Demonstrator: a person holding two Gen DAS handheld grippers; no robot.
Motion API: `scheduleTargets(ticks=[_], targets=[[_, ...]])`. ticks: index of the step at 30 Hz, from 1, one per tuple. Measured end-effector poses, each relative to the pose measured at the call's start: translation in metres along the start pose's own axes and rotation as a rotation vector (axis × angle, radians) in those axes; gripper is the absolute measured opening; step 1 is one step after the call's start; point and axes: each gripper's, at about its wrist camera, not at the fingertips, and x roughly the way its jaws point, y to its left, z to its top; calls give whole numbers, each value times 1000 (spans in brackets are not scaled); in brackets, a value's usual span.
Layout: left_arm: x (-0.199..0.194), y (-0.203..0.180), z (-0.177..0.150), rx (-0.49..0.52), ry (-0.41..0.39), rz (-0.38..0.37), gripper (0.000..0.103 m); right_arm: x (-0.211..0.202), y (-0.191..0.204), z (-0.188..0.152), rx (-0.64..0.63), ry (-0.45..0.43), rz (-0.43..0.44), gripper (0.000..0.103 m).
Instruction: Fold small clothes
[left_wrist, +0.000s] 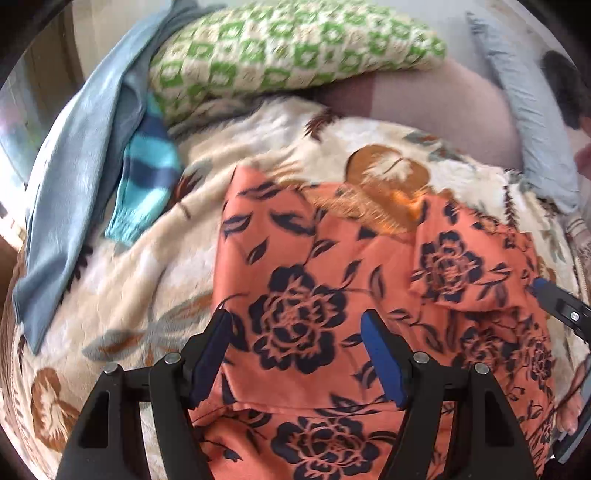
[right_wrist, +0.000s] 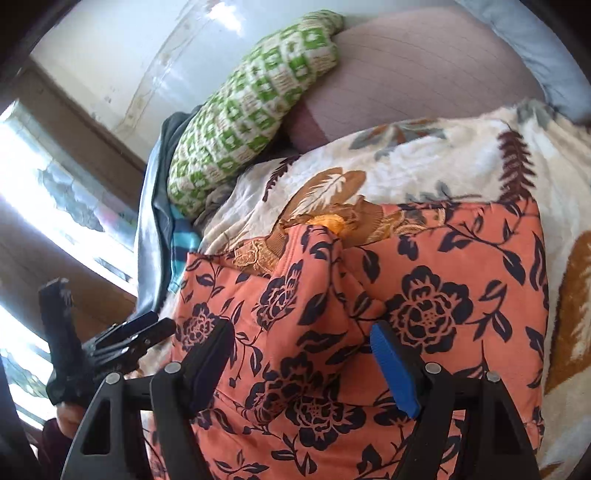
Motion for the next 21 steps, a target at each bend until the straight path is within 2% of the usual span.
scheduleTargets(ticks=[2, 4, 7, 8, 9, 12, 14, 16, 17, 19, 21], targets=[[22, 4, -10, -4, 61, 42, 73, 7, 28, -6, -156, -8, -97, 79], [28, 3, -18, 12, 47, 64, 73, 15, 45, -14, -278, -22, -199, 79], [28, 6, -21, 16, 48, 64, 75, 42, 42, -19, -346, 18, -409, 72], [31, 10, -20, 0, 64, 57, 76, 50, 28, -15, -307, 48, -440, 55], [33, 15, -18, -26, 77, 40, 79, 50, 8, -12, -210, 77, -419, 45], [37, 27, -17, -79, 91, 20, 81, 30, -64, -1, 224, 124, -233, 45], [37, 29, -19, -90, 87, 14, 83, 11, -104, -4, 404, 110, -203, 47], [36, 28, -20, -88, 77, 20, 83, -6, -133, -9, 474, 94, -273, 48], [36, 28, -21, -86, 72, 25, 83, -16, -144, -12, 503, 74, -276, 48], [35, 27, -22, -86, 66, 29, 83, -28, -158, -14, 569, 39, -214, 48], [34, 27, -23, -86, 63, 31, 83, -37, -156, -7, 542, 11, -227, 48]])
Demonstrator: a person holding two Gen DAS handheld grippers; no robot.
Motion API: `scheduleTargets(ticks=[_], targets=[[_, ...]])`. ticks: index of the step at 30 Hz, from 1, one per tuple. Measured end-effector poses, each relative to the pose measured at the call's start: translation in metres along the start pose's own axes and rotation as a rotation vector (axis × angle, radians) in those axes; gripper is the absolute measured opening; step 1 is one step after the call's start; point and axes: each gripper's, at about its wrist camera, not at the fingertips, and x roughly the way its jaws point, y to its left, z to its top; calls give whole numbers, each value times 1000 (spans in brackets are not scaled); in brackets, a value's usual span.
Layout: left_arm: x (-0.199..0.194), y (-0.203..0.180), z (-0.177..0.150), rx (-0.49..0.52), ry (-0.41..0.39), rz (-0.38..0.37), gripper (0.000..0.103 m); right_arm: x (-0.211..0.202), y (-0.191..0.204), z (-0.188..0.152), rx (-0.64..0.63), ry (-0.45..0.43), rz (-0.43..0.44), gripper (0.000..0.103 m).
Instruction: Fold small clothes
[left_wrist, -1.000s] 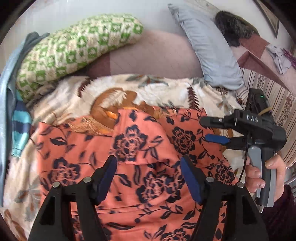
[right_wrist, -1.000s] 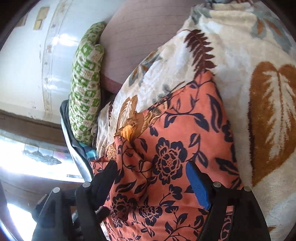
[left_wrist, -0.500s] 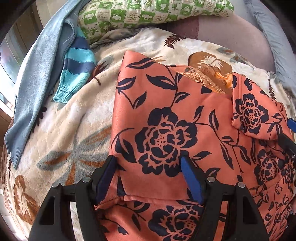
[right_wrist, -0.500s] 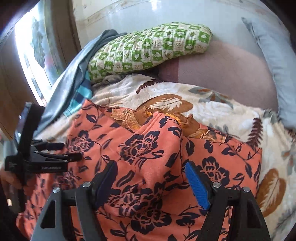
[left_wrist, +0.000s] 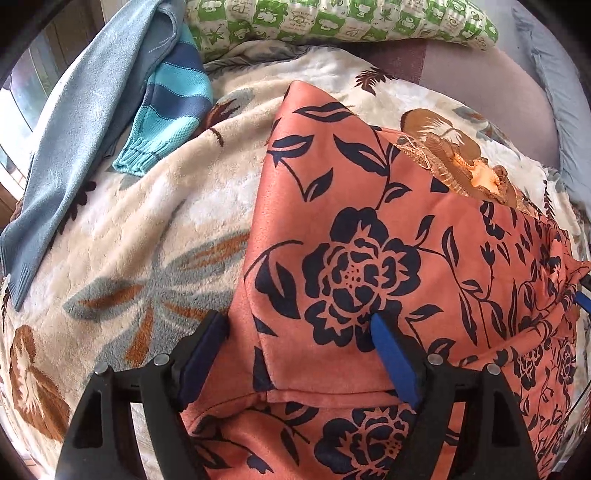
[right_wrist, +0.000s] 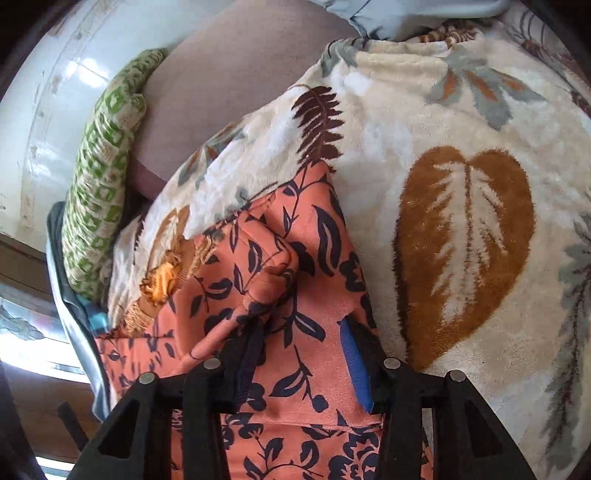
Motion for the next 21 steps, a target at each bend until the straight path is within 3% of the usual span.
scheduleTargets(ticks=[2, 3, 7, 9, 14, 16, 21], targets=[[-1, 0, -1, 5, 0, 0, 83, -11, 7, 5, -33, -57, -9, 48], [-1, -1, -2, 7, 1, -1, 83, -13, 6, 8, -20, -53, 20, 53], [-4, 0, -8, 20, -7, -4, 83, 7, -18, 12, 194, 82, 249, 59], [-6, 0, -10, 24, -12, 5, 83, 12, -26, 10, 266, 103, 308, 59], [-10, -7, -21, 83, -25, 42, 83, 13, -28, 9, 360, 108, 380, 60], [-11, -9, -26, 103, -29, 50, 83, 16, -27, 8, 387, 102, 382, 65], [-16, -11, -34, 117, -32, 67, 83, 38, -27, 7, 415, 91, 352, 66]])
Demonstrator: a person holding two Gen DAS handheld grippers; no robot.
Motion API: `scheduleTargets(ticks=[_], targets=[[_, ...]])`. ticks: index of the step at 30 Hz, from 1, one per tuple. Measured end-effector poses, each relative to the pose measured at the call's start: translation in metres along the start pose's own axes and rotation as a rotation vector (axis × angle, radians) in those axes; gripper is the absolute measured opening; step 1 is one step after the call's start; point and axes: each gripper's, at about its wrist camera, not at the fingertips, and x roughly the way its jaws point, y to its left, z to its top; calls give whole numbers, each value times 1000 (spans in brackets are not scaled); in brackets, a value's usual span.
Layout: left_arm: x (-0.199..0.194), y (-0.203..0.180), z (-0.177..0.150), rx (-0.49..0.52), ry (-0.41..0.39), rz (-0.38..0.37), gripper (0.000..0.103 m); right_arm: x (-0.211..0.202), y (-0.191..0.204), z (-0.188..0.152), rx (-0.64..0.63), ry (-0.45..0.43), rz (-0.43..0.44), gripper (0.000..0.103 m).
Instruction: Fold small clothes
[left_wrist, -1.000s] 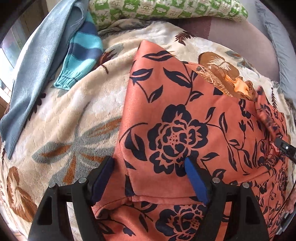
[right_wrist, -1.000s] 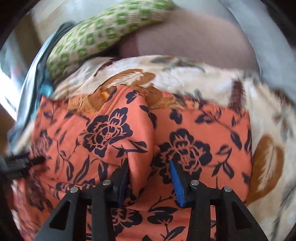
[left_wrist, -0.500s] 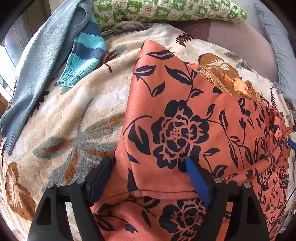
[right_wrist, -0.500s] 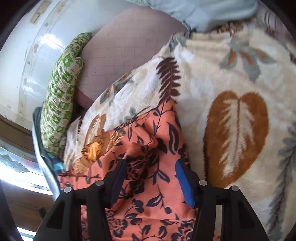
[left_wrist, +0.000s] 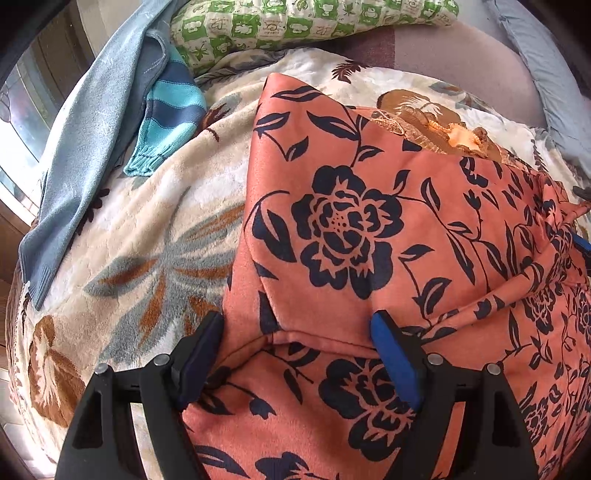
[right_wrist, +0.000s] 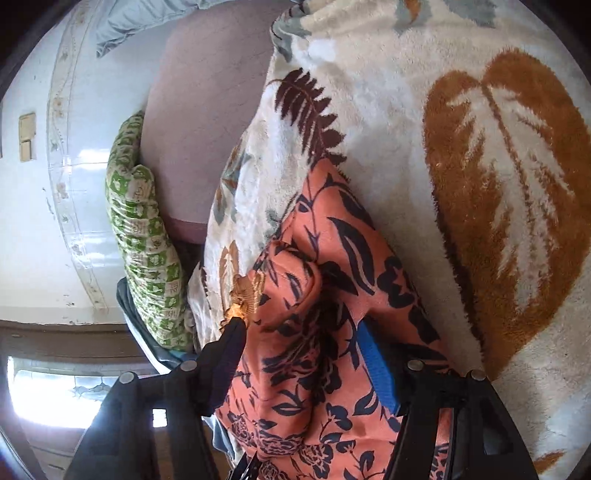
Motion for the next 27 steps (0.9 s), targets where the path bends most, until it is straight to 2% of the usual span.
scheduleTargets(ticks=[1, 2, 3, 6, 8, 11, 12, 14, 16, 17, 19, 22, 24, 26, 27], targets=[[-1, 0, -1, 2, 0, 3, 83, 1, 0, -1, -13, -8, -5, 65], [-1, 0, -1, 1, 0, 4, 83, 0, 2, -1, -38, -19, -31, 54], [-1, 0, -2, -2, -1, 3, 83, -1, 5, -2, -63, -31, -61, 34], [-3, 2, -5, -17, -5, 4, 83, -16, 10, -3, -113, -81, -137, 17], [-2, 3, -6, -24, -11, 10, 83, -27, 12, -1, -150, -93, -173, 13], [-2, 2, -7, -29, -16, 19, 83, -30, 4, 1, -187, -37, -209, 12], [-1, 2, -7, -33, -16, 22, 83, -28, -2, 1, -190, 3, -195, 12], [-3, -1, -6, -36, -16, 31, 83, -27, -18, -1, -131, 68, -95, 12], [-10, -4, -6, -38, -26, 30, 82, -33, -23, 0, -117, 79, -62, 12], [-18, -4, -5, -39, -44, 25, 82, -37, -21, 0, -136, 73, -72, 15], [-37, -5, -1, -41, -106, 12, 82, -46, -15, 1, -145, 64, -51, 15], [-62, -15, 23, -2, -196, 21, 82, -46, -3, -3, -169, 79, -12, 16], [-69, -28, 49, 50, -223, 50, 82, -39, 3, -9, -181, 101, -15, 31], [-66, -40, 73, 94, -227, 48, 82, -37, 9, -15, -205, 96, 21, 41], [-59, -46, 86, 118, -216, 43, 82, -36, 13, -18, -219, 95, 48, 52]])
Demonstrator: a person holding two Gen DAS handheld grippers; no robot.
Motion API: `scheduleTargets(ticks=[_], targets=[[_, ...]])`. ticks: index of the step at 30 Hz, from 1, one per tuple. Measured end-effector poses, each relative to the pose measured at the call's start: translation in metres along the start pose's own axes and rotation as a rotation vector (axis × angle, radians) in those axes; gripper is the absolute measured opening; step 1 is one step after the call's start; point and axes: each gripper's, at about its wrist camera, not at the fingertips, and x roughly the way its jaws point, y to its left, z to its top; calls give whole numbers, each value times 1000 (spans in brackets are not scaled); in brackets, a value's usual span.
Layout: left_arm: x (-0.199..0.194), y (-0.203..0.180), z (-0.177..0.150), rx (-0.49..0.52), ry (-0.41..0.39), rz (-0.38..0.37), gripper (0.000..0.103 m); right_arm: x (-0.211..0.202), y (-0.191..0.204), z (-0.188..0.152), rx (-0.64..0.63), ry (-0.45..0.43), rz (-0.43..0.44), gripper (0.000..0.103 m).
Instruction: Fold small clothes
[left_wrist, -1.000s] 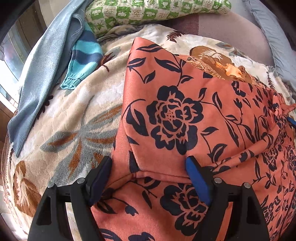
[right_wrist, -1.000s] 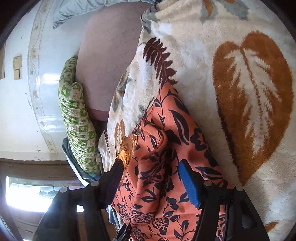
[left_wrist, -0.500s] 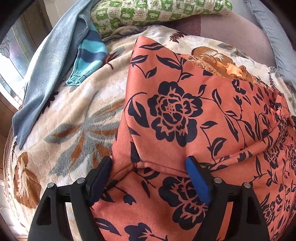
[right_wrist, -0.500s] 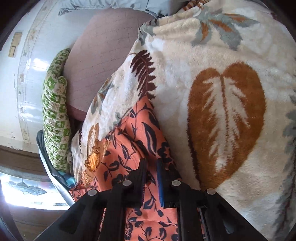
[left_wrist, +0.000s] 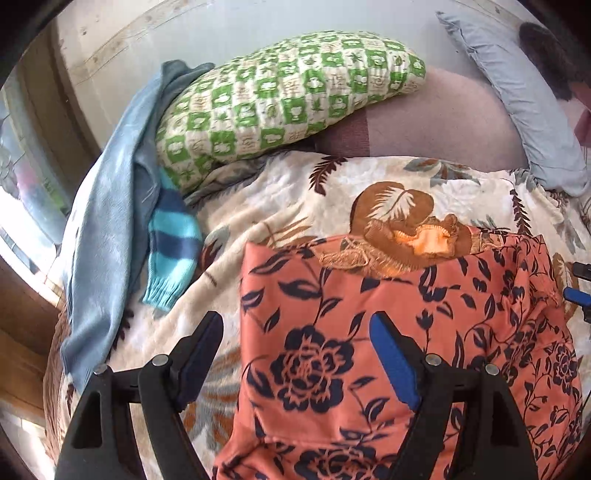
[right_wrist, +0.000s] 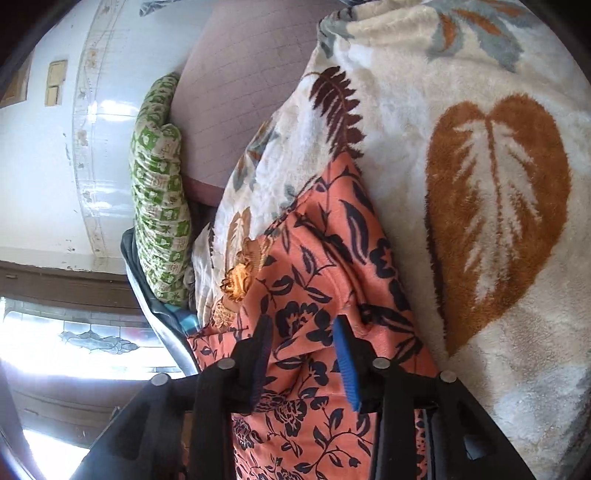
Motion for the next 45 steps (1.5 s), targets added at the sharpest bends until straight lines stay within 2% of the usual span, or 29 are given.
scheduleTargets(ticks=[1, 2, 5, 7, 9, 11, 13, 15, 16, 17, 18, 19, 21, 25, 28, 29, 34, 39, 41, 43, 45], targets=[[12, -3, 10, 20, 17, -2, 82, 2, 4, -2, -14, 7, 27, 59], [24, -6, 19, 32, 34, -1, 82, 5, 7, -3, -24, 20, 52, 62], [49, -6, 39, 26, 31, 9, 82, 17, 14, -7, -32, 59, 102, 62], [62, 4, 52, -30, 39, -14, 82, 26, 11, -8, -16, 92, 91, 62], [79, 17, 59, -106, 78, -30, 82, 33, 4, -10, 35, 128, 119, 62], [97, 24, 60, -140, 123, -26, 82, 37, -3, -9, 77, 159, 147, 62], [115, 25, 54, -104, 174, 14, 82, 33, -8, -6, 104, 142, 159, 62], [138, 28, 39, -73, 266, 104, 77, 20, -7, -1, 90, 57, 172, 62], [147, 35, 30, -86, 294, 115, 77, 13, -3, 2, 62, 15, 170, 62], [146, 44, 24, -133, 259, 82, 78, 9, 3, 4, 35, -9, 160, 62], [143, 51, 21, -166, 232, 82, 78, 8, 7, 7, 16, -14, 149, 62], [141, 54, 18, -167, 217, 113, 78, 10, 9, 8, 11, -16, 144, 62], [137, 53, 14, -123, 185, 163, 78, 18, 9, 7, -2, -25, 126, 62], [131, 42, 8, -20, 142, 266, 78, 39, 9, 4, -86, -23, -14, 62], [128, 44, 6, -13, 124, 326, 78, 60, 10, -2, -174, 113, -168, 60], [126, 46, 4, -16, 117, 337, 78, 60, 13, -4, -207, 118, -193, 57], [118, 53, -3, -65, 76, 363, 78, 64, 17, -17, -325, 253, -317, 56], [113, 60, -13, -144, 48, 336, 78, 63, 12, -30, -384, 370, -350, 55], [107, 59, -14, -158, 37, 313, 78, 56, 13, -27, -378, 375, -327, 55], [94, 57, -15, -167, 11, 271, 78, 42, 15, -18, -372, 333, -262, 57], [74, 51, -18, -169, -33, 241, 78, 25, 21, -4, -332, 207, -189, 57]])
